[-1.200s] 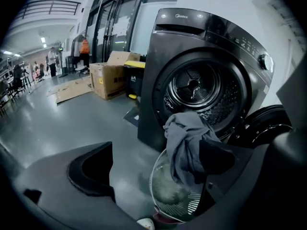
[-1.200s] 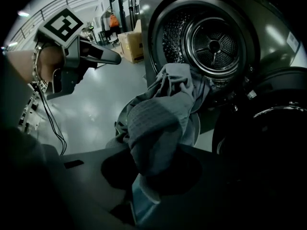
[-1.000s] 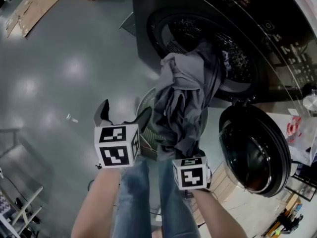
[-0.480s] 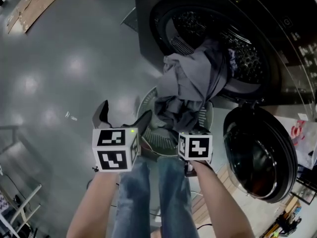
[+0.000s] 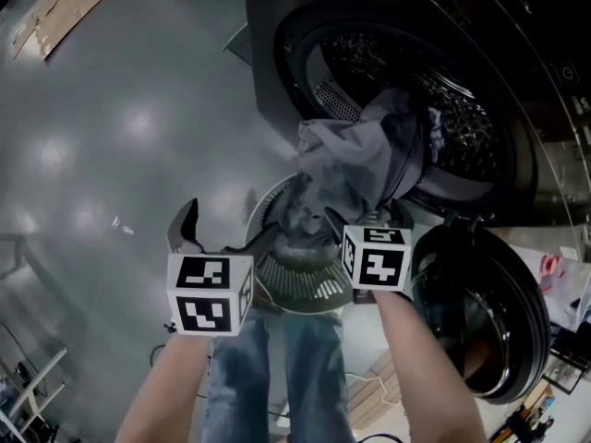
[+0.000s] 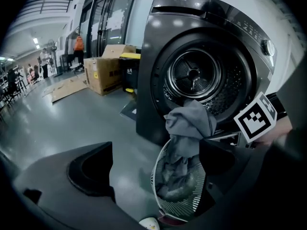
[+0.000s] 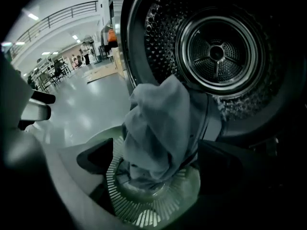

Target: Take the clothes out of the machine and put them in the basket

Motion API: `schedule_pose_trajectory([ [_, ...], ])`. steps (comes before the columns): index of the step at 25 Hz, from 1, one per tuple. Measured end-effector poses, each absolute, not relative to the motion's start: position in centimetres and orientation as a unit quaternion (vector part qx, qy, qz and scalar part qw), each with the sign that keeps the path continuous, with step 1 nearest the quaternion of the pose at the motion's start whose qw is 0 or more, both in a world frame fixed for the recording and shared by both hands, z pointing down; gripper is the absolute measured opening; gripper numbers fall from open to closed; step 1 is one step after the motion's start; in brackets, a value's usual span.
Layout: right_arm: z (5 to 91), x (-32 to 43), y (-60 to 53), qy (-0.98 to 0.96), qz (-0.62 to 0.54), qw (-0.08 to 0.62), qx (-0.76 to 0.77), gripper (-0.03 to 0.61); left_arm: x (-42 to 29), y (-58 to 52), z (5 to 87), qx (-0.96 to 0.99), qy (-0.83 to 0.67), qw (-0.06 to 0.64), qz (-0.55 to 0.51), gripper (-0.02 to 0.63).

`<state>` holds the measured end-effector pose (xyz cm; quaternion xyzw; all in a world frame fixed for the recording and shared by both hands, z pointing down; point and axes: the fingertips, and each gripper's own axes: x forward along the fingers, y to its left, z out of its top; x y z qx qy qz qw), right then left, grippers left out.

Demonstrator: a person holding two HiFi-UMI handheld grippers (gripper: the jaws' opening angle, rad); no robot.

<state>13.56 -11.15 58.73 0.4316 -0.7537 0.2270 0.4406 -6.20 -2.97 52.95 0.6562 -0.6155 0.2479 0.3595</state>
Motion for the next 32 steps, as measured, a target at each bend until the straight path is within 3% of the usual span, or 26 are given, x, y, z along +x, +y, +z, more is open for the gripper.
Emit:
schedule_pose_trajectory([
  [8,57.5,12.9,-19.3,-0.770,0.151,0.456,0.420,0.534,-5.3,-6.4,52.8,0.660,-0.617,0.354,0.241,0.566],
  [16,60.6,13.6,-25.0,-0.754,0.071,0.555,0.345,0.561,-3.6,-9.8,52.8,0.685,-0.598,0.322,0.263,0.566],
  [23,64.9,15.1,-24.5,-0.714,0.132,0.618,0.303,0.563,-3.6,-10.5,54.0,0.689,-0.595,0.322,0.260,0.566],
  [27,66.1,14.6,-24.4,-0.714,0.169,0.613,0.294,0.561,-4.2,-10.9,54.6,0.685,-0.594,0.328,0.265,0.566],
  [32,65.5,15.0,-24.5,-0.707,0.123,0.625,0.308,0.467,-4.7,-10.8,54.9,0.679,-0.597,0.335,0.265,0.566],
])
